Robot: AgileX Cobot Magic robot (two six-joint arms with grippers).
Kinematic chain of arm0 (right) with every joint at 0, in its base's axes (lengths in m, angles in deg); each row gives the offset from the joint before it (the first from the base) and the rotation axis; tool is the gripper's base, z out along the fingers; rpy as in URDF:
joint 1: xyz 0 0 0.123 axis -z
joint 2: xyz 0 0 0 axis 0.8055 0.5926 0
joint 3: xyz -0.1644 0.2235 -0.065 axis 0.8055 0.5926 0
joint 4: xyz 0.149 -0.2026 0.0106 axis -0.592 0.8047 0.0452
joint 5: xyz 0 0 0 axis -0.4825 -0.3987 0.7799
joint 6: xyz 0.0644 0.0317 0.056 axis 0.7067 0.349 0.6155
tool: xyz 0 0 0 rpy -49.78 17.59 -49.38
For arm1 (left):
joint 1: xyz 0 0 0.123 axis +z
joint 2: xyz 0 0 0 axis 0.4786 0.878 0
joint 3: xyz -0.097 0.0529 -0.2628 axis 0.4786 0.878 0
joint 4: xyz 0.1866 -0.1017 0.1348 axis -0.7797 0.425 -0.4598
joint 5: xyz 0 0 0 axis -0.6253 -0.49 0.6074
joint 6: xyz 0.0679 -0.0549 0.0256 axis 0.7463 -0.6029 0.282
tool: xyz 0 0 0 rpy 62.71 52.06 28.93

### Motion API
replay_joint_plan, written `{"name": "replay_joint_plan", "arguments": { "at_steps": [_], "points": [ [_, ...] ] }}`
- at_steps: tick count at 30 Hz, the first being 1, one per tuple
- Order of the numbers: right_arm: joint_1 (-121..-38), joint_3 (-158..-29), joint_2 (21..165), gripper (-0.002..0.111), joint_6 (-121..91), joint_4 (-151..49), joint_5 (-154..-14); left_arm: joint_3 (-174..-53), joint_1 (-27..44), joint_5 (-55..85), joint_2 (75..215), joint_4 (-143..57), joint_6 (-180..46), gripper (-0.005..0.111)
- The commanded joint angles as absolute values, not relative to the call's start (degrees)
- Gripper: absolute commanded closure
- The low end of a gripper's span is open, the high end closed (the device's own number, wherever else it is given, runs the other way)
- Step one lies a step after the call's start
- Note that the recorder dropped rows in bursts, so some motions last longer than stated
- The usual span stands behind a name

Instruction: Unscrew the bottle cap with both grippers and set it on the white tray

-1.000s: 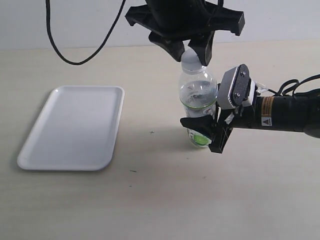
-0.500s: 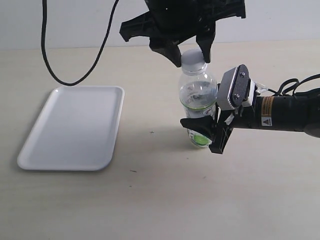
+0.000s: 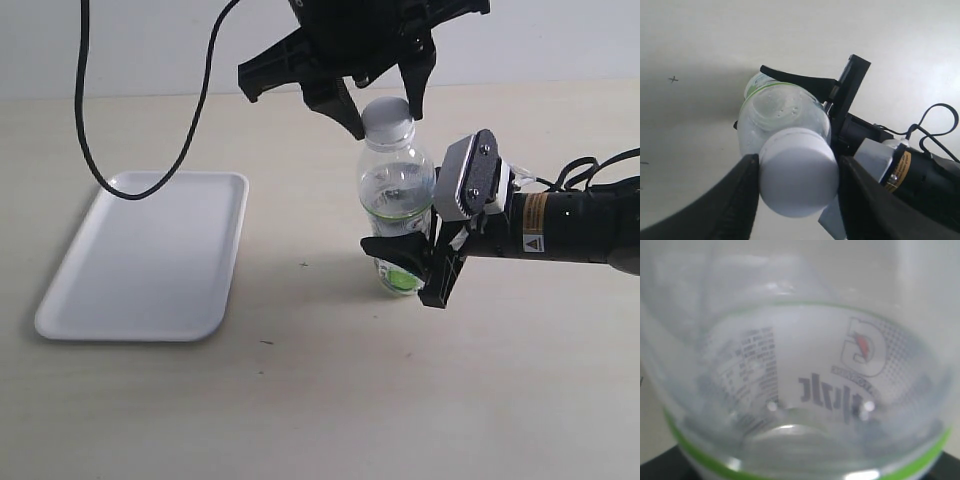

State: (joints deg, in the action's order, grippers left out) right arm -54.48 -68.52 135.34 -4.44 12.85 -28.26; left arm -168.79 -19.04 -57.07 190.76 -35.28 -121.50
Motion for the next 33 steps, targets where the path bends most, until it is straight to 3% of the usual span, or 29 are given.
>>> {"name": "replay_joint_plan", "arguments": {
  "at_steps": [1, 33],
  "points": [
    [-54.7, -68.4, 135.8, 0.108, -4.8, 13.7, -33.1, -168.5, -20.0, -55.4, 190.7, -28.8, -122.2, 0.107],
    [-54.7, -68.4, 135.8, 0.108, -3.7, 13.8, -32.8, -168.3, -18.8, -55.4, 193.4, -20.2, -132.6, 0.107]
  ]
}}
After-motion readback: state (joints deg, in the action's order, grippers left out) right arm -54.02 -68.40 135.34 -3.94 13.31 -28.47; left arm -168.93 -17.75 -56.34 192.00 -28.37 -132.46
